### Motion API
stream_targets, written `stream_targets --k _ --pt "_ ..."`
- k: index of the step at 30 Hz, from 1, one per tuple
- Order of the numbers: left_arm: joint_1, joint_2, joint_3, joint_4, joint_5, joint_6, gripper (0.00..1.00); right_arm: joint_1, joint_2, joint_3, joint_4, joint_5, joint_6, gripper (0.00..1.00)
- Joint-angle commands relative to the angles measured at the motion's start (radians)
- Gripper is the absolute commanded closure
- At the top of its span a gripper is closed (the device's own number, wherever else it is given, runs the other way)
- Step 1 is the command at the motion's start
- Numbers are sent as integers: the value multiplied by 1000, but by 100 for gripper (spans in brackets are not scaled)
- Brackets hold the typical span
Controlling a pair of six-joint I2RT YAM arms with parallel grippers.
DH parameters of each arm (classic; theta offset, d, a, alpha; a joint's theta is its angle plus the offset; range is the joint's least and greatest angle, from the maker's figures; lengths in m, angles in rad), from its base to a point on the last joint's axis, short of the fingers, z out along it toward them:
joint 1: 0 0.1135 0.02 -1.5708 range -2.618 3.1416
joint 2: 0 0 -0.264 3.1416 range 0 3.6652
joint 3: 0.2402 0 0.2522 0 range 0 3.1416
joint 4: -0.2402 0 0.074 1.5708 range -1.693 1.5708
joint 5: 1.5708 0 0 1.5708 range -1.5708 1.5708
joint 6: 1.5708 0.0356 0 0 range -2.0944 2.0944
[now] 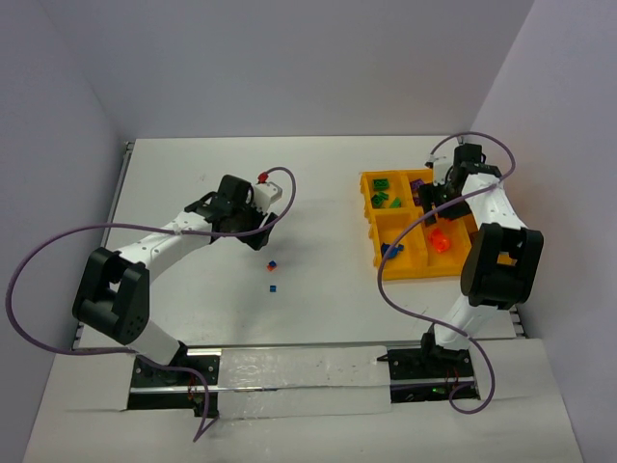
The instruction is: Sort the legos into containers by color
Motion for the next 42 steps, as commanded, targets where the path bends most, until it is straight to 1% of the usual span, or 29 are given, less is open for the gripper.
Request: stream_targets --k 1,3,4,5,6,9,10,12,13,15,16,18,19,22,24,28,29,31,34,42 --pt "-1 -13 19 34 6 1 26 9 9 7 25 -10 10 77" --pt "-1 -14 20 33 6 0 26 10 13 5 32 -7 13 78" --pt "-1 -14 20 35 6 0 26 10 14 5 35 -1 14 82" --pt "-1 -15 20 35 5 1 26 10 15 3 43 9 16 94" --pt "-2 -14 20 36 5 1 26 10 15 -2 49 21 18 100" --pt "-2 -10 23 34 6 0 26 10 15 -8 52 26 16 99" --pt "-1 -10 23 35 7 0 26 10 15 -8 48 21 15 90" --pt "-1 -18 19 43 17 -2 24 10 6 -4 38 2 8 51" --pt "-1 -25 14 52 19 -4 23 10 0 -3 36 -14 9 42" --pt "-1 -22 17 50 25 -5 23 10 -18 8 29 -46 8 30" --pt "-2 -17 19 44 31 -7 24 10 -30 13 28 -66 12 19" --pt "-6 -3 17 35 27 -6 26 10 -65 22 31 -101 14 5" --pt "-10 -2 10 34 23 -3 26 9 -77 28 38 -131 20 0" --pt "-39 -9 -20 27 12 12 27 9 -124 47 41 -210 30 0" --pt "-52 -16 -34 24 20 15 28 9 -138 58 45 -224 42 0" --pt "-102 -14 -56 11 73 14 33 9 -141 93 40 -262 65 0" --pt "-120 -7 -56 1 109 12 33 9 -135 109 34 -266 71 0" --pt "-134 3 -59 0 123 6 33 9 -130 116 30 -267 71 0" --pt "-147 40 -55 -3 122 -8 33 9 -126 120 23 -261 69 0" --pt "-164 140 -7 -33 65 -12 39 9 -122 124 20 -259 70 0"
